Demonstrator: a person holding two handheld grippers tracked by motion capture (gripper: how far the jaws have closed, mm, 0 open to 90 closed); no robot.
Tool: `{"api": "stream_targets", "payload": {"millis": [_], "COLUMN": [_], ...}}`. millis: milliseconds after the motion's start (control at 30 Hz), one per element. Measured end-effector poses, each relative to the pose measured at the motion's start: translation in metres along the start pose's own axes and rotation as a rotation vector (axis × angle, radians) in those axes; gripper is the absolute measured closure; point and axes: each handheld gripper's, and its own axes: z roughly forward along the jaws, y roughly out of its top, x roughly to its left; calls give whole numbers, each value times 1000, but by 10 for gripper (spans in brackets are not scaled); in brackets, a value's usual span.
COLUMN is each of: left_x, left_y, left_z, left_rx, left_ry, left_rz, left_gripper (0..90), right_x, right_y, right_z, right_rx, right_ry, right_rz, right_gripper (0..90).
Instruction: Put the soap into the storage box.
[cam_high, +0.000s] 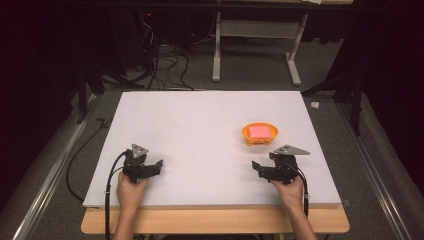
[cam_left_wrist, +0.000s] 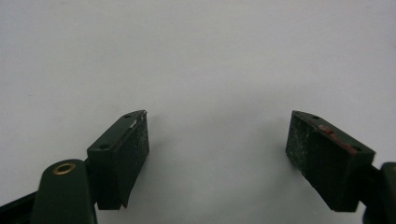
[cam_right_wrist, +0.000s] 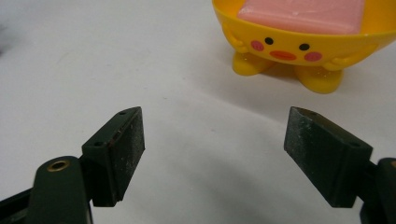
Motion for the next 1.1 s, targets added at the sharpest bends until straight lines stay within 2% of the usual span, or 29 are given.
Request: {"api": "stream_targets", "payload": {"millis": [367, 500, 833, 1100], "left_x": [0, 0, 0, 0], "left_y": [0, 0, 0, 0], "left_z": [0, 0, 0, 0], "left_rx": [1, 1, 1, 2], "left_ry": [0, 0, 0, 0], "left_rz": [1, 1, 1, 1], "left_gripper": [217, 217, 217, 217], "right_x": [5, 5, 10, 9], "right_y": [-3, -6, -9, -10], "right_z": [17, 23, 35, 35], "right_rx": [43, 61, 117, 113], "right_ry": [-37, -51, -114, -108], "right_rz": [-56, -59, -110, -106], "right_gripper": [211, 210, 203, 201]}}
